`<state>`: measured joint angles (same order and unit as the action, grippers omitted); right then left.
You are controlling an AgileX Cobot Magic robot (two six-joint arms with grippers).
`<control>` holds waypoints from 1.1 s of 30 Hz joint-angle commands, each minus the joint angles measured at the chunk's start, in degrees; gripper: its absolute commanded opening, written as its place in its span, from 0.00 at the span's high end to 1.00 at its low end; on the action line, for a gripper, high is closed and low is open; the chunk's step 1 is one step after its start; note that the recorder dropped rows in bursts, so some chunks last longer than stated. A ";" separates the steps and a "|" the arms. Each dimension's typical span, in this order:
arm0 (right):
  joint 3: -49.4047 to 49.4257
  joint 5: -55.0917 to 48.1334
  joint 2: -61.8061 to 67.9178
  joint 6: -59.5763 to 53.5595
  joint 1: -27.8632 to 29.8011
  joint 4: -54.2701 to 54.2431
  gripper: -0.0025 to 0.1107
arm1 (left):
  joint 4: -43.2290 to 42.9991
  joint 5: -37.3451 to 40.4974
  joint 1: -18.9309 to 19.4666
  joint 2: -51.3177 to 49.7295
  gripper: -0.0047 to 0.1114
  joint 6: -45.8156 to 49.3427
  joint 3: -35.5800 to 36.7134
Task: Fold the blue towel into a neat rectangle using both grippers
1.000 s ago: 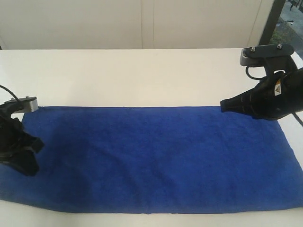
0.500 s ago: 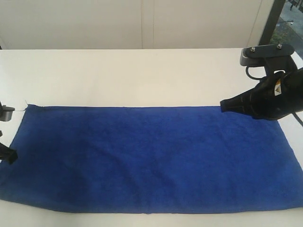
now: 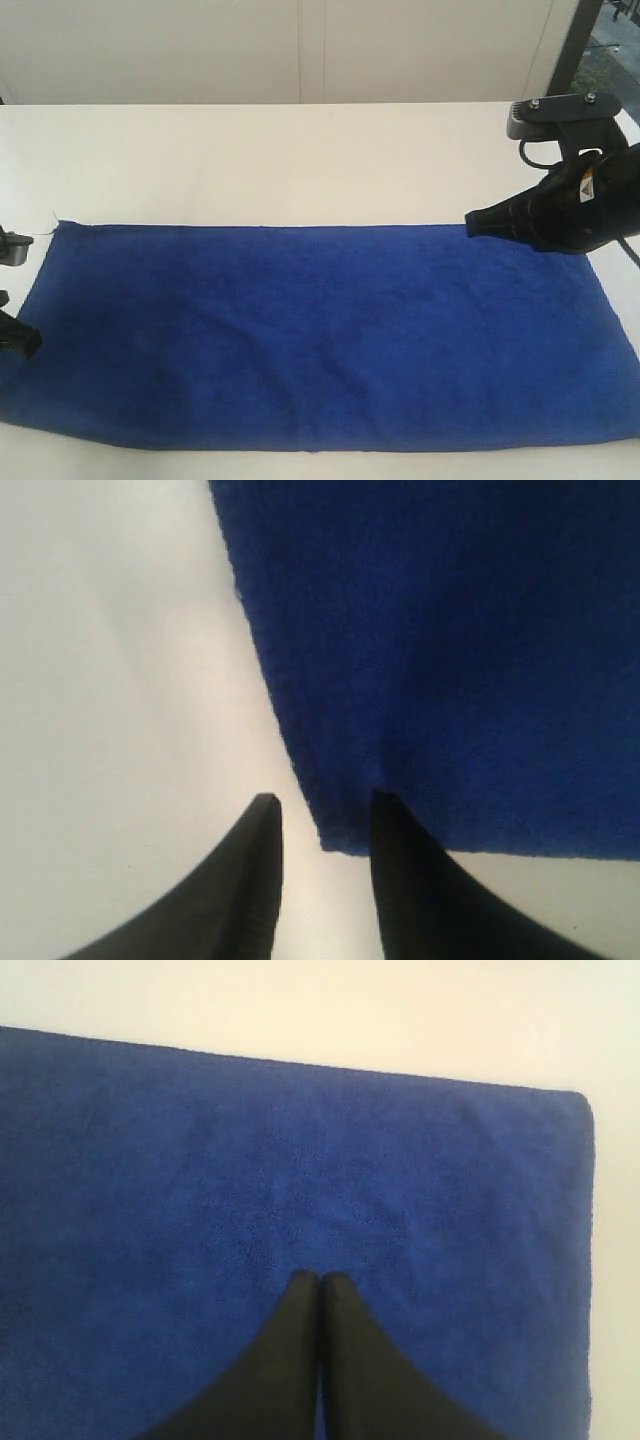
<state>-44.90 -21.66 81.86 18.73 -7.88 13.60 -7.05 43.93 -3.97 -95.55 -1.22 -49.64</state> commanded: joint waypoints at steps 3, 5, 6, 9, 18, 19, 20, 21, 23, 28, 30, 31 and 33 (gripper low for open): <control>0.24 0.75 -0.02 -0.68 0.33 -0.08 0.98 | 0.57 0.20 -0.17 0.15 0.75 -0.40 0.74; 0.24 0.75 -0.02 -0.68 0.33 -0.08 0.98 | 1.08 -0.53 -0.17 0.15 0.81 -0.40 1.23; 0.24 0.75 -0.02 -0.68 0.33 -0.08 0.98 | 1.54 -0.96 -0.17 0.15 0.85 -0.30 1.61; 0.24 0.75 -0.02 -0.68 0.33 -0.08 0.98 | 2.19 -0.85 -0.17 0.15 0.94 0.79 1.60; 0.24 0.86 -0.02 -0.68 0.33 -0.08 0.98 | 4.76 1.19 -0.17 0.26 0.96 1.22 -0.49; 0.24 0.86 -0.02 -0.68 0.33 -0.08 0.98 | 5.98 2.02 -0.17 0.26 0.96 2.12 -1.27; 0.24 0.86 -0.02 -0.68 0.33 -0.08 0.98 | 7.05 2.34 -0.17 0.26 0.96 3.37 -1.94; 0.24 0.86 -0.02 -0.68 0.33 -0.08 0.98 | 9.46 2.48 -0.17 0.26 0.96 5.22 -2.40; 0.24 0.86 -0.02 -0.68 0.33 -0.08 0.98 | 14.59 1.61 -0.17 0.26 0.96 8.94 -2.44; 0.24 0.83 -0.02 -0.32 0.33 -0.08 0.98 | 24.84 0.00 -0.17 0.26 0.96 17.46 -2.44; 0.24 0.83 -0.02 -0.32 0.33 -0.08 0.98 | 27.11 -0.63 -0.17 0.26 0.96 19.68 -2.44; 0.24 0.83 -0.02 -0.32 0.33 -0.08 0.98 | 27.24 -0.81 -0.17 0.26 0.96 19.69 -2.44; 0.24 0.83 -0.02 -0.67 0.33 -0.08 0.98 | 27.24 -1.78 -0.17 0.26 0.96 19.69 -2.32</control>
<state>-44.90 -21.55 81.86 18.73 -7.88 13.60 18.70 42.40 -3.97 -95.55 17.20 -51.81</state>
